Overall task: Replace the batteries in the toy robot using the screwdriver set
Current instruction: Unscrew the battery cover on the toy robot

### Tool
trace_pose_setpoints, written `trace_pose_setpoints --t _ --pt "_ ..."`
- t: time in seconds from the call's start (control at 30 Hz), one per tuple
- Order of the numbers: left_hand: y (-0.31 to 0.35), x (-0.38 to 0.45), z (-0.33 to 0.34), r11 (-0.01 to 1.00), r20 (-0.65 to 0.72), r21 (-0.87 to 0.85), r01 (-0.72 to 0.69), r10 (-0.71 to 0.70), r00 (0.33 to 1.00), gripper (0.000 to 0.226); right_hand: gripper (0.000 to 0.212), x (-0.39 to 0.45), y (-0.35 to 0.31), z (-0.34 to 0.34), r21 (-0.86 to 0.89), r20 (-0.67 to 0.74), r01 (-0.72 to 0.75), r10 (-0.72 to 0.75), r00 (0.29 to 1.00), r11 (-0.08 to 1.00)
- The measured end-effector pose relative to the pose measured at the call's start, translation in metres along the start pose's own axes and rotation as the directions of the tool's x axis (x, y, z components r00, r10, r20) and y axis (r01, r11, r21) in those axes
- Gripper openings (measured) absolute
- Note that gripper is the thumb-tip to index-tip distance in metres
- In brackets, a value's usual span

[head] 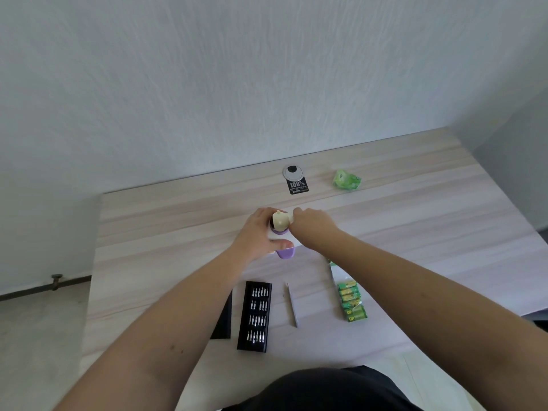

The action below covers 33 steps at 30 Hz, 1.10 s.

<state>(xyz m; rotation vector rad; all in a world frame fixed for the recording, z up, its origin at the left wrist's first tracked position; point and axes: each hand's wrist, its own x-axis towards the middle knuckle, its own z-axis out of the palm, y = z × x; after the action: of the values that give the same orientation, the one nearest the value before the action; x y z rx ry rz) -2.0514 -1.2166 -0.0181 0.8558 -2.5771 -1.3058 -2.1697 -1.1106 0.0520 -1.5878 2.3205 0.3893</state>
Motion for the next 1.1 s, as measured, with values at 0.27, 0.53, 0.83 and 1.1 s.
trace_pose_setpoints --t 0.27,0.53,0.83,1.1 --pt "0.003 -0.001 -0.002 1.0 0.001 -0.016 -0.004 0.004 1.0 0.075 0.034 -0.004 0.033 0.024 0.455 -0.116 -0.078 0.146 0.982 0.887" --pt "0.006 -0.002 -0.003 0.999 0.0 -0.039 0.01 -0.01 1.0 0.076 0.03 -0.016 0.064 0.058 0.993 0.097 -0.064 0.398 0.912 -0.095" --pt "0.014 -0.003 -0.006 0.994 0.016 -0.09 0.058 -0.056 0.998 0.071 0.031 -0.042 0.12 0.135 0.978 0.189 -0.21 0.45 0.873 -0.003" --pt "0.012 -0.001 -0.003 0.991 0.001 -0.106 0.085 -0.085 0.996 0.071 0.035 -0.062 0.13 0.165 0.919 0.127 -0.273 0.439 0.889 0.286"
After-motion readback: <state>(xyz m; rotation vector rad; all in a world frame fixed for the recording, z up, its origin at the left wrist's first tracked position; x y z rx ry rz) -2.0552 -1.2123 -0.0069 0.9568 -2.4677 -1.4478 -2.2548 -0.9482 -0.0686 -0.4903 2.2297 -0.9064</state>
